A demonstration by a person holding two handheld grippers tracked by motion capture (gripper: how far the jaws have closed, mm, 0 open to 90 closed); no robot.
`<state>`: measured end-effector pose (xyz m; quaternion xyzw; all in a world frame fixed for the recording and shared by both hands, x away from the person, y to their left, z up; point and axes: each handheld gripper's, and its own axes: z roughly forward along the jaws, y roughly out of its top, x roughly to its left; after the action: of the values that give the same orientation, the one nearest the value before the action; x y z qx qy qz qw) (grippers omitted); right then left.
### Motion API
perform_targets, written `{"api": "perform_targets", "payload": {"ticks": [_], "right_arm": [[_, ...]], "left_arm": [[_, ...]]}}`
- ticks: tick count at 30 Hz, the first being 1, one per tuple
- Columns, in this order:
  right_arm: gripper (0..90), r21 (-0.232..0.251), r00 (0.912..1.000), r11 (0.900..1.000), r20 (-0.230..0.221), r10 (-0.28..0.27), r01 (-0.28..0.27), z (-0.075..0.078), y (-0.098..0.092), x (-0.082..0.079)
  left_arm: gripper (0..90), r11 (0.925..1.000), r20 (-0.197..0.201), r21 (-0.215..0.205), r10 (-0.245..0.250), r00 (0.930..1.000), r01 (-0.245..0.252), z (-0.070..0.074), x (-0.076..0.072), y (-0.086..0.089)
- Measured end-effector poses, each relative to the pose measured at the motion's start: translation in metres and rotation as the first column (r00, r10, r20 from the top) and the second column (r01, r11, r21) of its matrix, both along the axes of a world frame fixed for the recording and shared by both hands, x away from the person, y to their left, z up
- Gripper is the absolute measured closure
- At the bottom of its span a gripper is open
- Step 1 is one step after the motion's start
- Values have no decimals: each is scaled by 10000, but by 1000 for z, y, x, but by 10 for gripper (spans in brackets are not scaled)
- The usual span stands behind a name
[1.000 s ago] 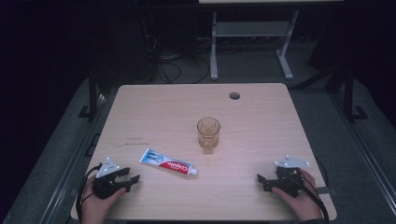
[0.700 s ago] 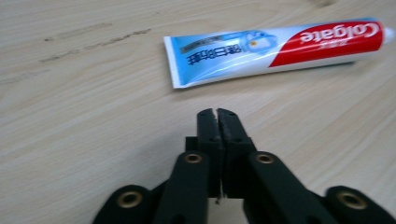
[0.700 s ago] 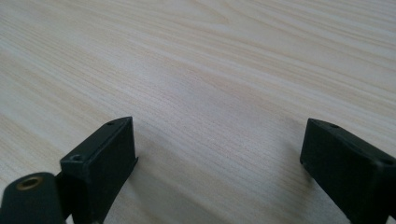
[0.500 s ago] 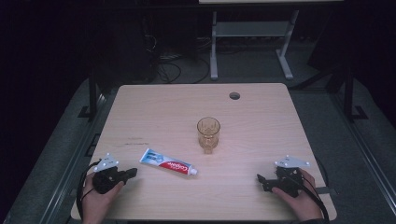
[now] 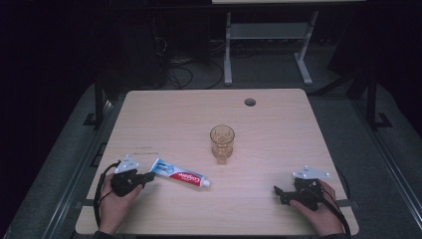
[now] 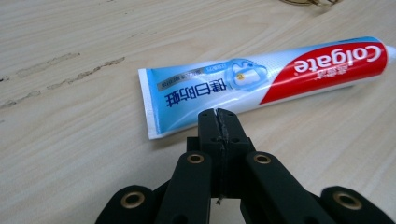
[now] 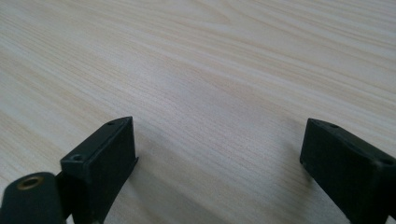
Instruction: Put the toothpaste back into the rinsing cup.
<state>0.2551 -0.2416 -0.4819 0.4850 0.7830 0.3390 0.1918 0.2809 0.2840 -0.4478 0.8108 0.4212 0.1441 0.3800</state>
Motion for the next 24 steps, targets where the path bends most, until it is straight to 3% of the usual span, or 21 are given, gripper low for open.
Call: {"api": "perform_targets", "payload": {"ticks": [14,24], "right_arm": [[97,0,10000,10000,1,4,-4,0,0,0],[97,-2,10000,10000,4,8,-8,0,0,0]], "left_arm": [[900,9992,-122,392,67,9999,-62,-9,15,-8],[900,9989,-69,462,71,10000,-68,-9,25,-16]]}}
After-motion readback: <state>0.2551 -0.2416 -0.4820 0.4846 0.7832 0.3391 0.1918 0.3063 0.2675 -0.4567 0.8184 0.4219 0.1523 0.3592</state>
